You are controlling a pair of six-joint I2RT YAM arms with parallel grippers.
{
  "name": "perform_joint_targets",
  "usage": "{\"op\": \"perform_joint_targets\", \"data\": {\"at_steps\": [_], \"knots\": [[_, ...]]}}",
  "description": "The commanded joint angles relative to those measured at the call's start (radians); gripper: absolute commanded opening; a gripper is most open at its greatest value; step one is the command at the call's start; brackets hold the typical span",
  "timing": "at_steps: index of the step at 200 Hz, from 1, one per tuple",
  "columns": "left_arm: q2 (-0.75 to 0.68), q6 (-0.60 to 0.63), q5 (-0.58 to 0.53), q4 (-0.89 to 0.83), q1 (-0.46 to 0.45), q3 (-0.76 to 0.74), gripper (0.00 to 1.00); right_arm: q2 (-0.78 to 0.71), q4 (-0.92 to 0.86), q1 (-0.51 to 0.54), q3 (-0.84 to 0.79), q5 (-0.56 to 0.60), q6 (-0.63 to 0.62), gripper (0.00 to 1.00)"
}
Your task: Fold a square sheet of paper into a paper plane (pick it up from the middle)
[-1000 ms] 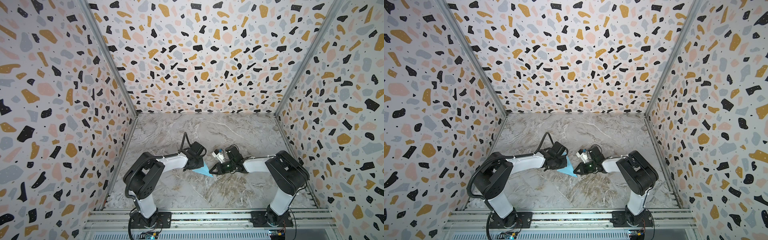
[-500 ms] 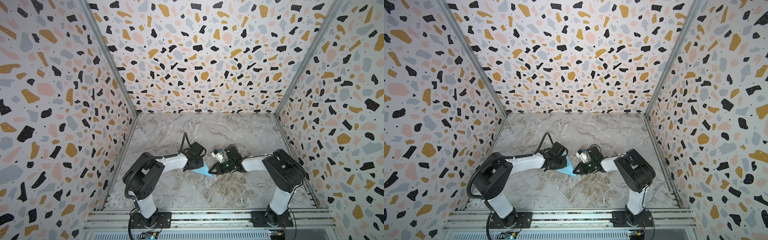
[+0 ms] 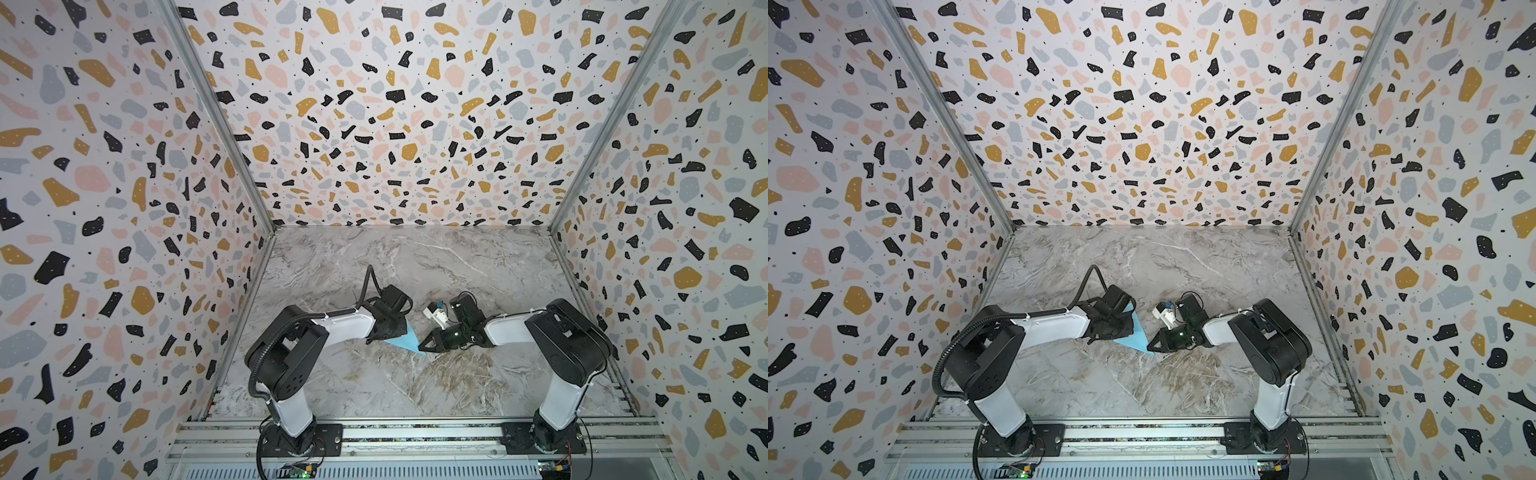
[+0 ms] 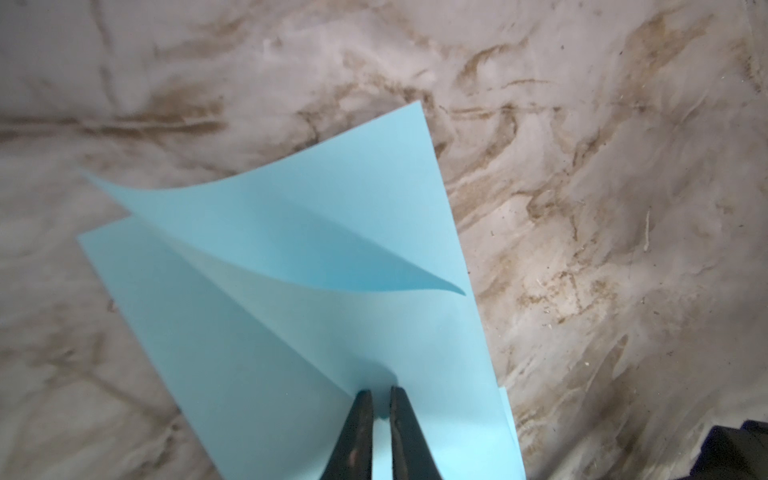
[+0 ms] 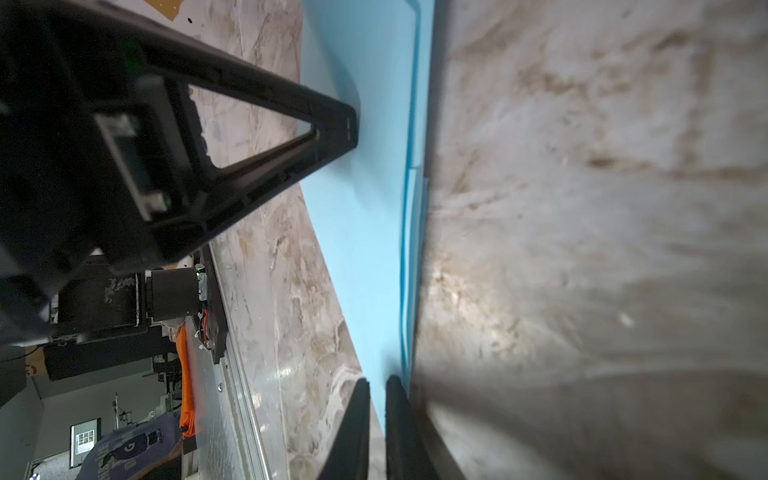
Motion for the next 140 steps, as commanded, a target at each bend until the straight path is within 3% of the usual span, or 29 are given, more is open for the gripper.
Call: {"op": "perform_joint_targets", "data": {"at_steps": [1, 92, 140], "knots": [[0.095, -0.005, -0.092, -0.165, 0.014, -0.082, 0.15, -0.03, -0.097, 0.0, -0.041, 0.003, -0.027, 0.12], [0.086, 0.0, -0.081, -0.167, 0.013, -0.072, 0.14, -0.115, -0.15, -0.013, -0.112, 0.037, -0.056, 0.12], [0.082, 0.003, -0.073, -0.171, 0.007, -0.053, 0.14, -0.198, -0.147, 0.003, -0.017, 0.069, -0.055, 0.13]]}}
